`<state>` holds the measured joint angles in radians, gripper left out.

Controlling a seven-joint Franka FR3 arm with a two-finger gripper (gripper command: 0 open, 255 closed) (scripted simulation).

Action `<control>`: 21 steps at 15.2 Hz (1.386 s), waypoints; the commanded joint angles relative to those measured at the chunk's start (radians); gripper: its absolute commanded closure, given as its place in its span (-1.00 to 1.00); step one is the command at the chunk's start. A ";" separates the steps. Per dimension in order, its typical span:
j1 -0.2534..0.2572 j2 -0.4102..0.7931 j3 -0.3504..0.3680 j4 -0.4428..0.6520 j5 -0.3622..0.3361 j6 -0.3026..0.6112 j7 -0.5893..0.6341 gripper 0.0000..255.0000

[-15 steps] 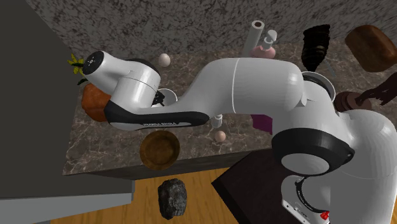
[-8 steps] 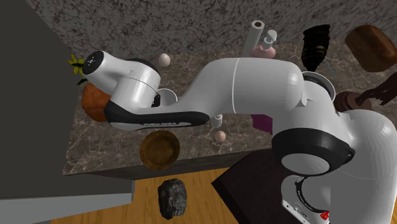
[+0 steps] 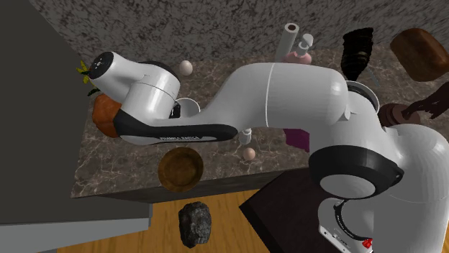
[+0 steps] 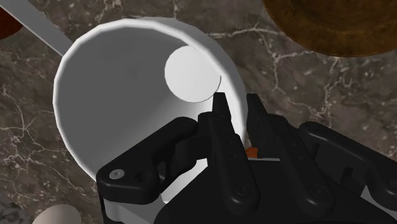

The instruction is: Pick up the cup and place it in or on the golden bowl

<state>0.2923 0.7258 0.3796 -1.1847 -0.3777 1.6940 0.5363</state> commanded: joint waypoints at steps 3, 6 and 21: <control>0.006 -0.009 0.002 0.039 0.004 -0.046 -0.009 1.00; 0.011 -0.012 0.003 0.074 0.007 -0.083 -0.016 1.00; 0.067 -0.030 0.012 0.237 0.015 -0.261 -0.016 1.00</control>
<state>0.3608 0.7232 0.3851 -0.9081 -0.3688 1.4241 0.5062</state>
